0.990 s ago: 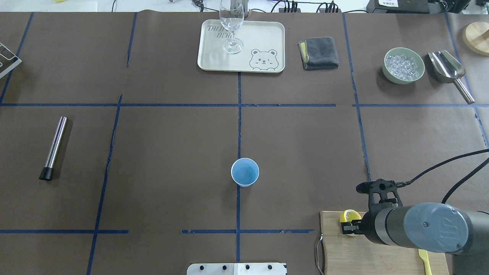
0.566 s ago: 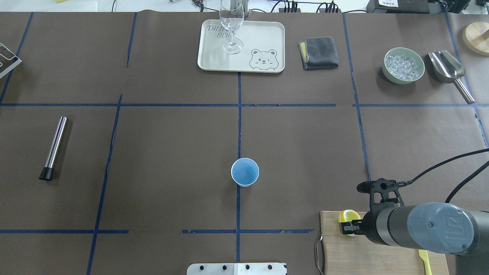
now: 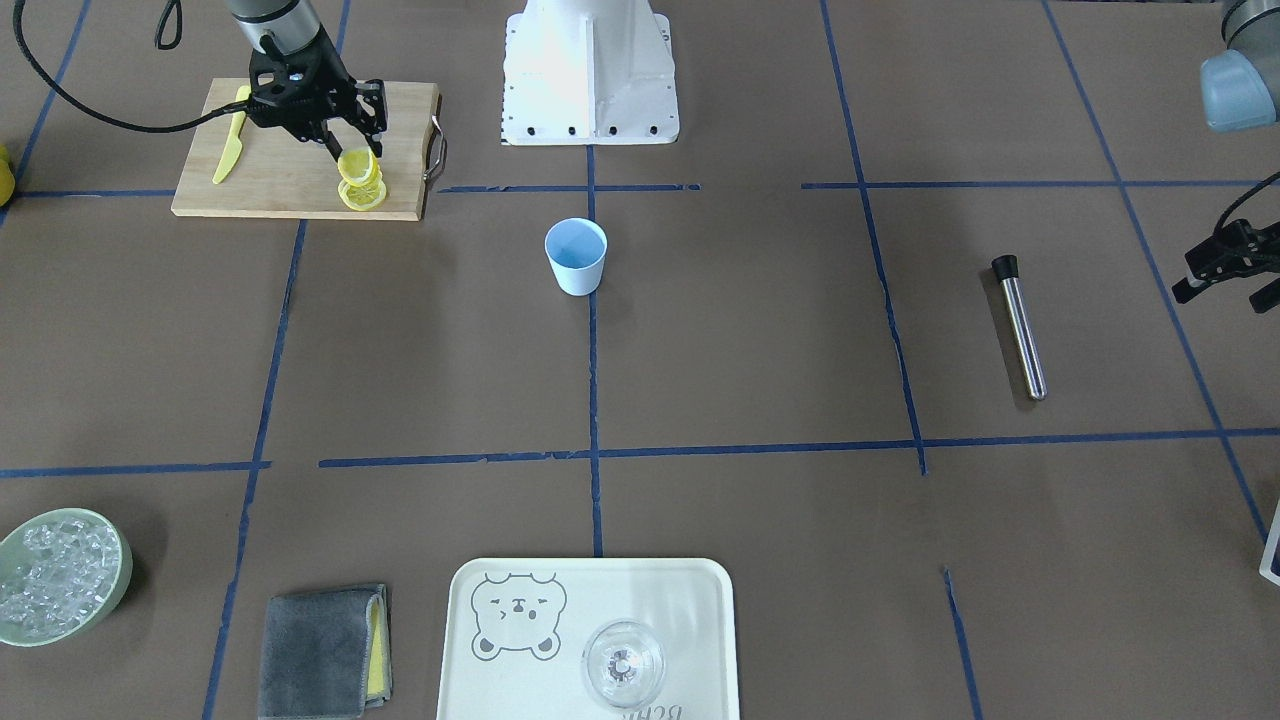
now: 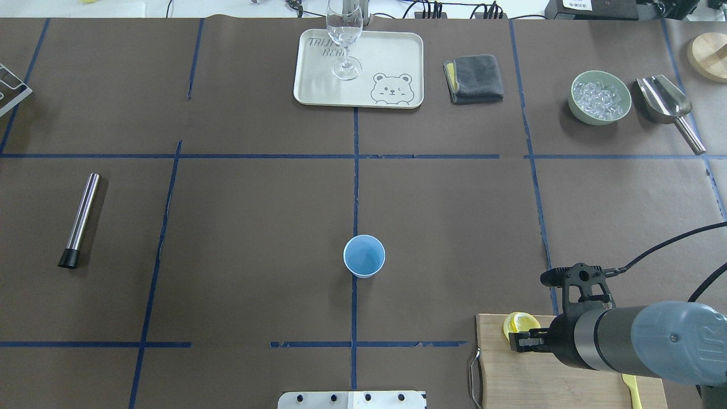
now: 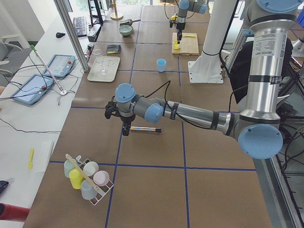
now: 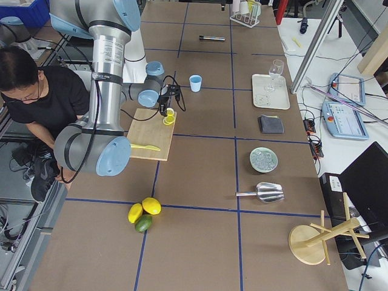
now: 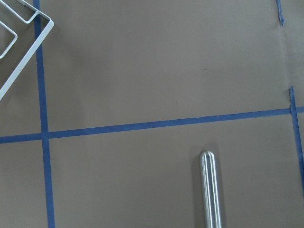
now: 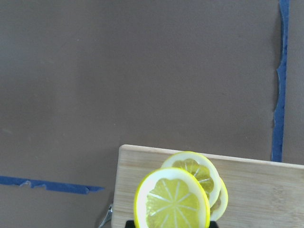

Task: Squeeze lemon into cup
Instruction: 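Grasp the lemon slice edge with the right gripper, then lift the lemon slice and carry it over the blue cup with the right gripper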

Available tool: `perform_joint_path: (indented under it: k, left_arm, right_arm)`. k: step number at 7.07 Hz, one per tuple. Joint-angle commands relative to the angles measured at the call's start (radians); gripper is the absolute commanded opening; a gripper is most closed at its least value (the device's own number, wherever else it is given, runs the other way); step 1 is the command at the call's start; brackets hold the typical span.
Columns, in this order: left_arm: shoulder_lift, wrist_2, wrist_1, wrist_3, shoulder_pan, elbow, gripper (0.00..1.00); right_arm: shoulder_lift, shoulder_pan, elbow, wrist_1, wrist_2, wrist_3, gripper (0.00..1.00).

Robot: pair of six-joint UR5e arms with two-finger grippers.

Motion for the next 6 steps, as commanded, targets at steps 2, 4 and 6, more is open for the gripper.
perform_joint_path:
  k: [2, 4, 6]
  left_arm:
    - [0.0, 0.0, 0.0, 0.002, 0.0, 0.005, 1.0]
    - [0.0, 0.0, 0.0, 0.0, 0.0, 0.006, 1.0]
    - [-0.002, 0.0, 0.0, 0.002, 0.0, 0.008, 1.0]
  right_arm:
    - [0.044, 0.05, 0.055, -0.002, 0.049, 0.011, 0.56]
    - [0.285, 0.112, 0.045, -0.184, 0.115, 0.017, 0.56]
    - [0.732, 0.143, -0.095, -0.552, 0.111, 0.051, 0.56]
